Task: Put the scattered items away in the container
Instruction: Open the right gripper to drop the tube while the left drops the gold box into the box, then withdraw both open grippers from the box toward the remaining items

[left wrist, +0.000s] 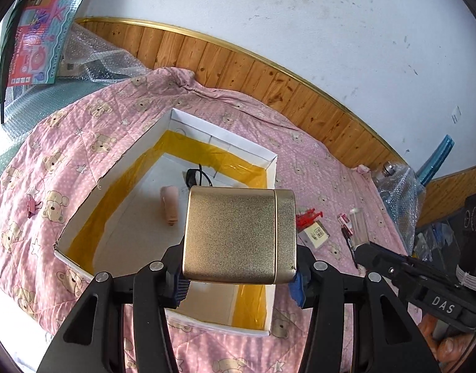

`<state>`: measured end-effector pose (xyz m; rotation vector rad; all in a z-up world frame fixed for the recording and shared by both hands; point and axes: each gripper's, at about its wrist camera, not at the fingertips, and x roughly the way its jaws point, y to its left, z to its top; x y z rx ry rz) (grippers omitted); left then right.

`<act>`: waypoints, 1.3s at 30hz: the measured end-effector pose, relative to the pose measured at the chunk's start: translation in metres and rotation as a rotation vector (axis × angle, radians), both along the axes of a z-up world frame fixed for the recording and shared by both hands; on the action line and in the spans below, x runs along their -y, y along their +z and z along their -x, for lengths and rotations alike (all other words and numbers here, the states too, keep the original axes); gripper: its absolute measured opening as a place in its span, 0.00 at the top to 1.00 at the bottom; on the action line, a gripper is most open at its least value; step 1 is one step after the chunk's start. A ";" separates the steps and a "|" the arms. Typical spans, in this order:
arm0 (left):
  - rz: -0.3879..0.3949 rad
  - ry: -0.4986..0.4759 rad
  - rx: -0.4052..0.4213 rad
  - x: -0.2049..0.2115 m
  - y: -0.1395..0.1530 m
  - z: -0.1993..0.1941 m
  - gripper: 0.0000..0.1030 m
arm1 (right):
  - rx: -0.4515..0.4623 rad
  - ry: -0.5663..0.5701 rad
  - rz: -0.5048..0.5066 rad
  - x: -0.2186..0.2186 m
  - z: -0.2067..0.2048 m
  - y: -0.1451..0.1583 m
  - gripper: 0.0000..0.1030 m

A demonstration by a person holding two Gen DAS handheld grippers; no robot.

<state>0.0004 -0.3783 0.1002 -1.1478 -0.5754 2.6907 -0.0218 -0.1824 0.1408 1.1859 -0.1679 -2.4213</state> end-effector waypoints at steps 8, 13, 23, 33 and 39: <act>0.008 0.053 0.053 0.024 -0.015 0.016 0.50 | 0.000 0.083 0.028 0.039 0.025 0.004 0.81; 0.016 0.065 0.079 0.031 -0.021 0.029 0.50 | 0.017 0.124 0.037 0.060 0.037 -0.005 0.81; 0.036 0.057 0.146 0.038 -0.040 0.071 0.41 | 0.052 0.124 0.025 0.075 0.062 -0.035 0.61; -0.043 0.114 0.162 0.074 -0.049 0.065 0.34 | 0.092 0.077 0.086 0.044 0.058 -0.049 0.61; -0.022 0.087 0.152 0.066 -0.044 0.058 0.34 | 0.100 0.113 0.096 0.055 0.052 -0.052 0.61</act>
